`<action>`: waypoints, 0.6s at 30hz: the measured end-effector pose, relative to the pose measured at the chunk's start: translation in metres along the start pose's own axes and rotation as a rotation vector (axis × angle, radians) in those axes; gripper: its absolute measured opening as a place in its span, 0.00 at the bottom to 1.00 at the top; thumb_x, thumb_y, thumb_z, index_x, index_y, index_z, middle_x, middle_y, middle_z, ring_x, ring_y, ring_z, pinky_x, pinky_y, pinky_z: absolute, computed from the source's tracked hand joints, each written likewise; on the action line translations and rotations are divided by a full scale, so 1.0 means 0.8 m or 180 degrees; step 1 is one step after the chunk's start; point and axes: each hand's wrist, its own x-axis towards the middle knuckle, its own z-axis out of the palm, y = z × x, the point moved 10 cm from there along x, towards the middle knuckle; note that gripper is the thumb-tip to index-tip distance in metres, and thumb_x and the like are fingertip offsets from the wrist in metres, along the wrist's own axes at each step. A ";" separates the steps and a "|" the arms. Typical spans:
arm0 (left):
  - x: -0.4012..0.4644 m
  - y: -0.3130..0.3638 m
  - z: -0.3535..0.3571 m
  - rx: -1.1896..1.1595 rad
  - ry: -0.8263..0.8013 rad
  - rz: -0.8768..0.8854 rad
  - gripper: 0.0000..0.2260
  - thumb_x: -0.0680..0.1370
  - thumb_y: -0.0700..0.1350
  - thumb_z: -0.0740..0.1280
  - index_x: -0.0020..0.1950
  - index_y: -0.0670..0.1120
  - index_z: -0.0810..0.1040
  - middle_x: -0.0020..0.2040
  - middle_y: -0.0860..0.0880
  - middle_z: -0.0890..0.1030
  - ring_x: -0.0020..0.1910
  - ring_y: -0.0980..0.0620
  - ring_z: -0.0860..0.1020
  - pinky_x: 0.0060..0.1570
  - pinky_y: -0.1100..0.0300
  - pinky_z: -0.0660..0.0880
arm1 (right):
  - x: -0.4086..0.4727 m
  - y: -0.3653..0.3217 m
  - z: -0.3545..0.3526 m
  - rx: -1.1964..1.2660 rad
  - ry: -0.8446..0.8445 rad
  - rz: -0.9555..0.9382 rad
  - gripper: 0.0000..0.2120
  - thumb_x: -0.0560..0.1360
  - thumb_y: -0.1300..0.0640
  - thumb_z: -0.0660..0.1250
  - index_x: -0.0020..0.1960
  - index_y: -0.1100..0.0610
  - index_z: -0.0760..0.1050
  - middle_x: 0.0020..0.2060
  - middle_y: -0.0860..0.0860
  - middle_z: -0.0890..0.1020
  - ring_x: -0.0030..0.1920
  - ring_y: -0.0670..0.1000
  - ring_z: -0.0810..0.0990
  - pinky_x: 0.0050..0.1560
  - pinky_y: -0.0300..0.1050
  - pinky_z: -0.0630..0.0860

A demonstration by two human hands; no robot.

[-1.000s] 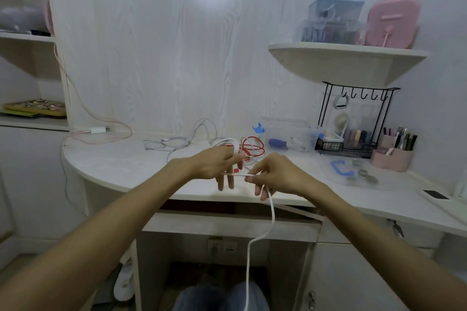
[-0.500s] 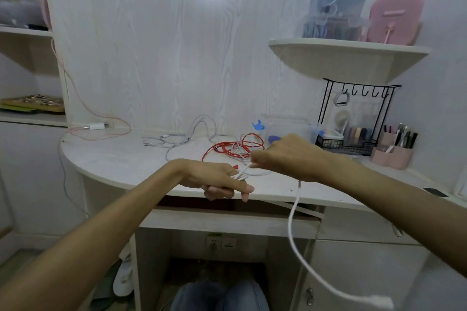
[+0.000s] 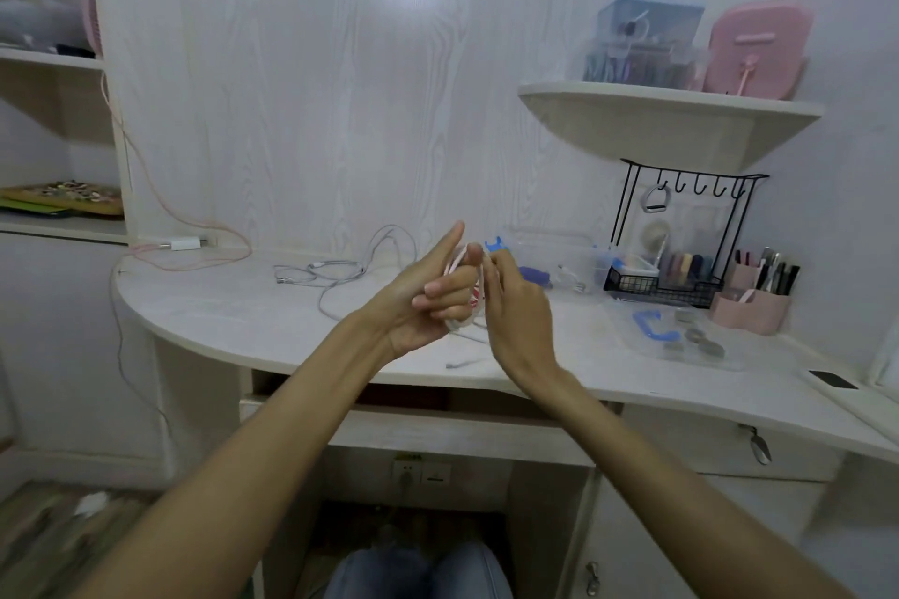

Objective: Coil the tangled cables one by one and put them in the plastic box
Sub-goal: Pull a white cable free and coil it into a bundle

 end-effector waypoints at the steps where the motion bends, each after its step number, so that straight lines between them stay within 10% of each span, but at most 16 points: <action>1: 0.003 0.004 0.002 -0.0192 0.0017 0.0118 0.18 0.81 0.53 0.54 0.36 0.46 0.73 0.15 0.54 0.61 0.12 0.57 0.60 0.16 0.69 0.55 | -0.003 0.009 0.010 0.0312 -0.0025 0.0252 0.09 0.82 0.55 0.53 0.48 0.57 0.69 0.30 0.50 0.73 0.28 0.52 0.72 0.26 0.41 0.64; 5: 0.011 0.042 -0.015 -0.0511 0.0429 0.0874 0.13 0.81 0.42 0.53 0.38 0.46 0.68 0.18 0.54 0.61 0.13 0.58 0.59 0.16 0.68 0.55 | -0.025 0.001 0.045 0.0523 -0.0330 0.0383 0.09 0.82 0.58 0.52 0.44 0.55 0.65 0.31 0.48 0.71 0.29 0.47 0.69 0.31 0.44 0.66; 11: -0.014 0.082 -0.080 0.1432 0.1865 0.1430 0.08 0.81 0.42 0.52 0.46 0.44 0.68 0.20 0.52 0.69 0.16 0.56 0.64 0.19 0.66 0.59 | -0.058 -0.028 0.070 0.0084 -0.1461 0.0090 0.12 0.83 0.52 0.47 0.53 0.53 0.68 0.36 0.49 0.75 0.36 0.50 0.75 0.39 0.47 0.73; 18: -0.010 0.058 -0.089 0.2703 0.1442 0.1005 0.12 0.82 0.43 0.49 0.43 0.42 0.67 0.43 0.42 0.85 0.39 0.46 0.84 0.37 0.64 0.79 | -0.063 -0.049 0.051 -0.0055 -0.3079 -0.0386 0.15 0.83 0.53 0.50 0.58 0.55 0.74 0.37 0.40 0.69 0.38 0.40 0.69 0.44 0.37 0.64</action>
